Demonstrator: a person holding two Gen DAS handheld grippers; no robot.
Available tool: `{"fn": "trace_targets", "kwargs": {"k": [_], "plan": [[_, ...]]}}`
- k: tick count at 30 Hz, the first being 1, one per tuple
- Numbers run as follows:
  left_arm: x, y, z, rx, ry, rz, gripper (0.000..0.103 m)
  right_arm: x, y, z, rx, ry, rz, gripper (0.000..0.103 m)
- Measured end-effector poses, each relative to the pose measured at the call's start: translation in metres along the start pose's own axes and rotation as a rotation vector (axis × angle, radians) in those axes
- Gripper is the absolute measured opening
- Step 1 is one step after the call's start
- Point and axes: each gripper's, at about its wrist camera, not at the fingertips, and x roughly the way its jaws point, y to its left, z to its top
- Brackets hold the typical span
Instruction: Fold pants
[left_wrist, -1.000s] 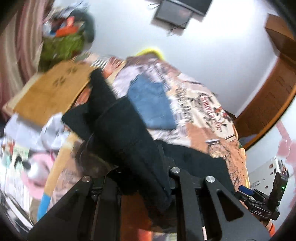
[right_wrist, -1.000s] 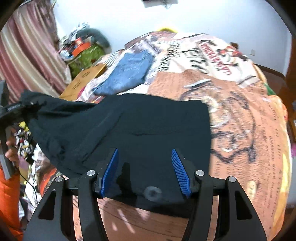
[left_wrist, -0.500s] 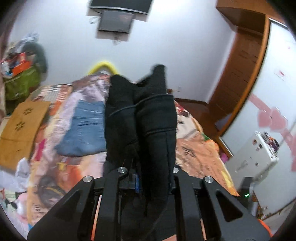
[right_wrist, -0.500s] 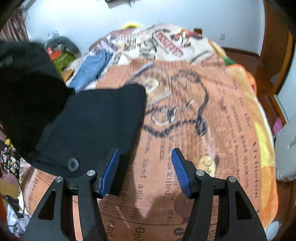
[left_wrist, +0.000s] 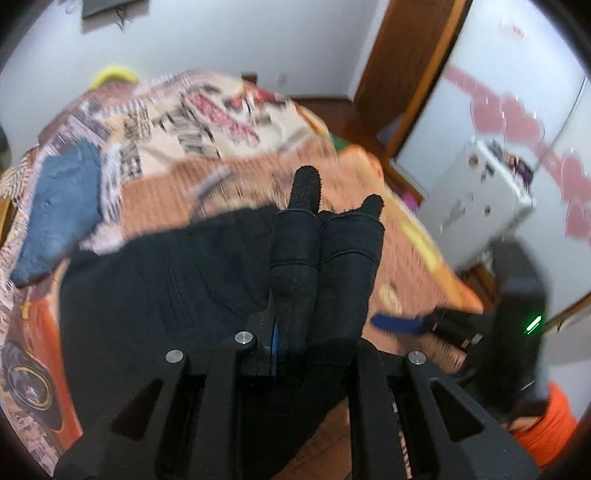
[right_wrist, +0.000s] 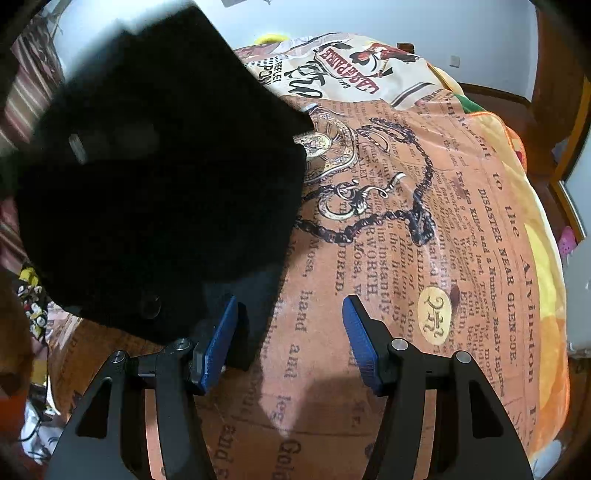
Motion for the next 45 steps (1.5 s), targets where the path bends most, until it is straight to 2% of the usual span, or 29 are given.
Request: {"fn": "trace_targets", "kwargs": {"k": [3,10,12,13,14,15,16,17,20,25,28,31,33,37,41,45], "plan": [[0.007,0.0,-0.014,0.007,0.051,0.004,0.013,-0.004,-0.003,-0.004,0.028,-0.005,0.008,0.055],[-0.009,0.002,-0.014,0.023,0.077,0.029,0.018,-0.011,-0.001,-0.007,0.033,-0.002,-0.003,0.055],[-0.014,0.005,-0.013,0.014,0.08,0.019,0.022,-0.013,0.001,-0.008,0.028,-0.002,-0.007,0.055],[-0.018,0.008,-0.013,0.003,0.08,-0.007,0.037,-0.014,0.002,-0.008,0.025,-0.003,-0.008,0.055],[-0.022,0.01,-0.012,-0.009,0.072,-0.025,0.063,-0.013,0.002,-0.007,0.023,-0.002,-0.009,0.055],[-0.028,0.011,-0.013,-0.024,0.054,-0.039,0.074,-0.014,0.003,-0.007,0.02,-0.001,-0.009,0.055],[-0.039,0.013,-0.014,-0.045,-0.004,-0.049,0.082,-0.014,0.004,-0.007,0.017,-0.001,-0.01,0.055],[-0.047,0.014,-0.014,-0.049,-0.043,-0.049,0.084,-0.014,0.005,-0.007,0.014,0.0,-0.009,0.055],[-0.062,0.018,-0.007,-0.033,-0.073,-0.025,0.084,-0.013,0.009,-0.009,0.001,0.016,-0.023,0.055],[-0.065,0.064,0.014,-0.079,-0.11,0.124,0.085,-0.013,0.016,-0.014,-0.012,0.025,-0.009,0.055],[-0.045,0.113,0.032,-0.124,-0.079,0.271,0.085,-0.014,0.019,-0.016,-0.011,0.029,0.006,0.055],[-0.019,0.156,0.045,-0.148,-0.02,0.36,0.085,-0.012,0.024,-0.016,-0.014,0.038,0.029,0.055],[-0.003,0.181,0.052,-0.178,0.022,0.392,0.085,-0.01,0.029,-0.016,-0.024,0.041,0.042,0.055],[0.032,0.218,0.054,-0.207,0.104,0.407,0.085,-0.004,0.038,-0.013,-0.046,0.049,0.058,0.055],[0.06,0.23,0.041,-0.182,0.198,0.406,0.085,0.005,0.043,-0.005,-0.08,0.049,0.051,0.055],[0.062,0.23,0.022,-0.182,0.184,0.403,0.085,0.011,0.036,0.007,-0.086,0.051,0.051,0.055]]}}
